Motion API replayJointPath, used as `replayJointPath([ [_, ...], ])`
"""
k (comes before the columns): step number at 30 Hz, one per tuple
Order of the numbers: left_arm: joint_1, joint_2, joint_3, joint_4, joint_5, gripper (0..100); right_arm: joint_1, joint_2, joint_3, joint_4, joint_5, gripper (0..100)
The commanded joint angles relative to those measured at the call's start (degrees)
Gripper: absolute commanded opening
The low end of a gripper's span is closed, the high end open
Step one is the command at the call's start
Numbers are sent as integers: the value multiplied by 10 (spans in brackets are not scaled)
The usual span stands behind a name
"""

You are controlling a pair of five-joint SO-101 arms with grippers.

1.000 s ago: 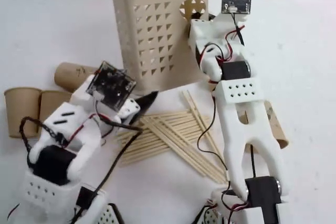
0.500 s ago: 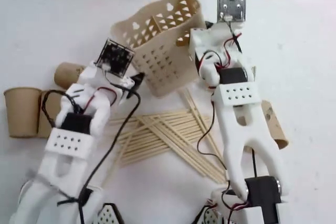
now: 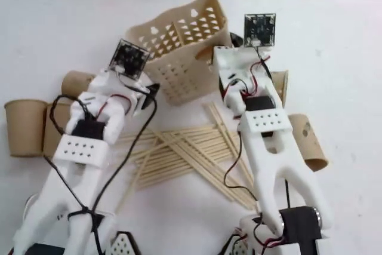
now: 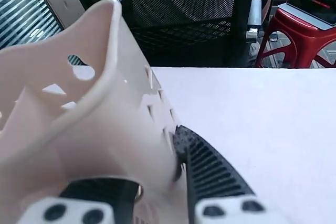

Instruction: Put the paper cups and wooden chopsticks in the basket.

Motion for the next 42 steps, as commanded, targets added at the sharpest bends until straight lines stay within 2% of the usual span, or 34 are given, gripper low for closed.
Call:
replayJointPath([
  [1,-17,0,-80,35,17,290,-26,-12,4,2,0,18],
  [6,-20,0,-129,71,18,290,-49,-12,4,11,0,18],
  [11,-26,0,-161,146,14,290,-60,9,2,15,1,19],
  [19,-42,0,-156,171,13,290,-52,34,-14,18,5,25],
  [23,-40,0,-161,201,17,290,-52,27,-14,22,5,135],
  [27,-41,0,-161,226,18,290,-53,3,-15,60,6,229],
  [38,-41,-80,-156,236,16,290,-53,-131,-11,154,6,228],
  [42,-41,-104,-156,272,17,290,-50,-150,-11,213,37,227],
])
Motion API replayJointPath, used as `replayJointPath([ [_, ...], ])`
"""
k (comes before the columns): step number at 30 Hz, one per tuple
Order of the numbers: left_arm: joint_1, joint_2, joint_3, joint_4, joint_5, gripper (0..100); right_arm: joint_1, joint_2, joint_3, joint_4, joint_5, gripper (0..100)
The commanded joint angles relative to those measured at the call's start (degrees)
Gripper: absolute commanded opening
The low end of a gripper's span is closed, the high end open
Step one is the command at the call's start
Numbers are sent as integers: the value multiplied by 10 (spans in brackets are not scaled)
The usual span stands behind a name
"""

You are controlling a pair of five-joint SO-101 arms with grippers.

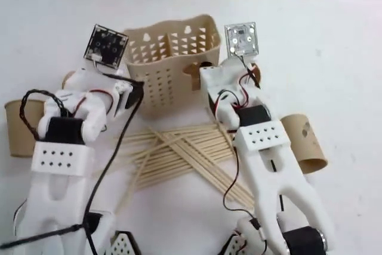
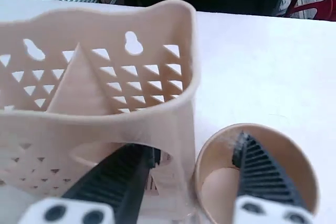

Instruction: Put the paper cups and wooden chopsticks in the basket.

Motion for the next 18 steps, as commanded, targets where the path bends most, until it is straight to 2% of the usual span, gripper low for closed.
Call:
replayJointPath([
  [1,-3,-26,-32,22,7,290,1,-36,-19,55,32,227],
  [6,0,-29,-16,25,5,290,1,-36,-6,139,70,228],
  [13,-1,-30,4,23,7,290,1,-41,91,55,105,229],
  [18,-2,-30,2,23,8,290,7,-41,102,58,105,230],
])
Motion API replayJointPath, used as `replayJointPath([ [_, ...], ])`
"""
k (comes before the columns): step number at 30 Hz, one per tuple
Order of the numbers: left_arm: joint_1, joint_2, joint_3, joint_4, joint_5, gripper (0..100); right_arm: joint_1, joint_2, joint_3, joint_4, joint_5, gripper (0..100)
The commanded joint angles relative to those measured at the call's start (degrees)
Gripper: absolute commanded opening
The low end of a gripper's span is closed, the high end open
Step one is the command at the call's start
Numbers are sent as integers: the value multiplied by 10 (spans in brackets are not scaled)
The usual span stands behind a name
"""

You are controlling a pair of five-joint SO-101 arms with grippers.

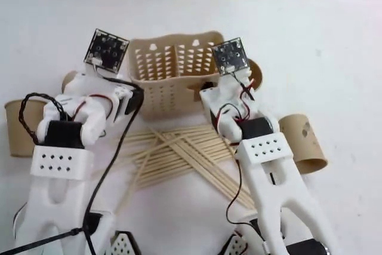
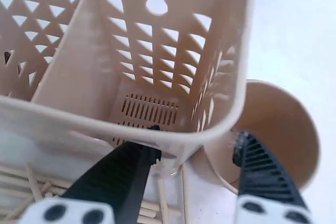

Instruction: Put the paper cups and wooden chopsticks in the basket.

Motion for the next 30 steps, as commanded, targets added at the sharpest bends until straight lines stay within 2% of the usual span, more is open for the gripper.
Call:
replayJointPath([
  [1,-4,-21,-6,-2,8,290,16,0,6,13,9,230],
  [6,-4,-17,-6,-2,8,290,58,-15,3,73,33,230],
  [8,-4,-17,-6,-2,8,290,64,-44,6,103,65,230],
  [11,-4,-17,-6,-2,8,290,58,-109,28,130,61,230],
  [16,-2,-21,-7,-2,9,290,18,-198,47,131,66,230],
  [21,-7,-22,-41,4,17,290,-13,-189,46,98,62,230],
  [24,-24,-20,-107,41,55,290,-13,-160,45,76,62,230],
  [30,-23,-17,-207,101,62,290,-13,-129,44,65,62,230],
])
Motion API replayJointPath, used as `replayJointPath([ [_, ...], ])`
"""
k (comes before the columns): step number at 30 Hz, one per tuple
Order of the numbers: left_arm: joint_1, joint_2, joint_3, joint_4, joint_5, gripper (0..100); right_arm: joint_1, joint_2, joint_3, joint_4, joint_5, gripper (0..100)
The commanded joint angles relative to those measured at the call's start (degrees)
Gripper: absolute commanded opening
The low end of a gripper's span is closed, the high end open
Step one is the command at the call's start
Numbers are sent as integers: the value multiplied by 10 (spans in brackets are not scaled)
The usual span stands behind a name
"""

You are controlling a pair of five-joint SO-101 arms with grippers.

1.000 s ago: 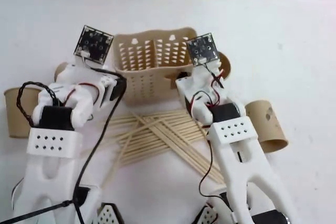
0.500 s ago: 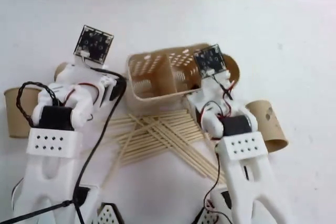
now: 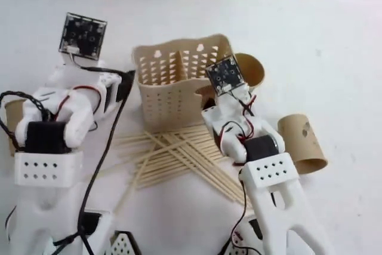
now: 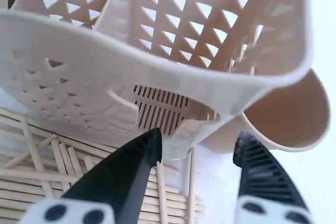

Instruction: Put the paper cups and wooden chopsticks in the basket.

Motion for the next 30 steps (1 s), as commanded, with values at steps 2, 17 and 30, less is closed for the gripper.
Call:
replayJointPath([
  [2,-4,-11,-62,9,25,290,-4,1,-5,-16,4,230],
  [17,25,277,-105,-61,72,211,-4,0,-5,-17,2,230],
  [30,57,436,-273,-64,100,42,-4,-86,40,-15,2,230],
])
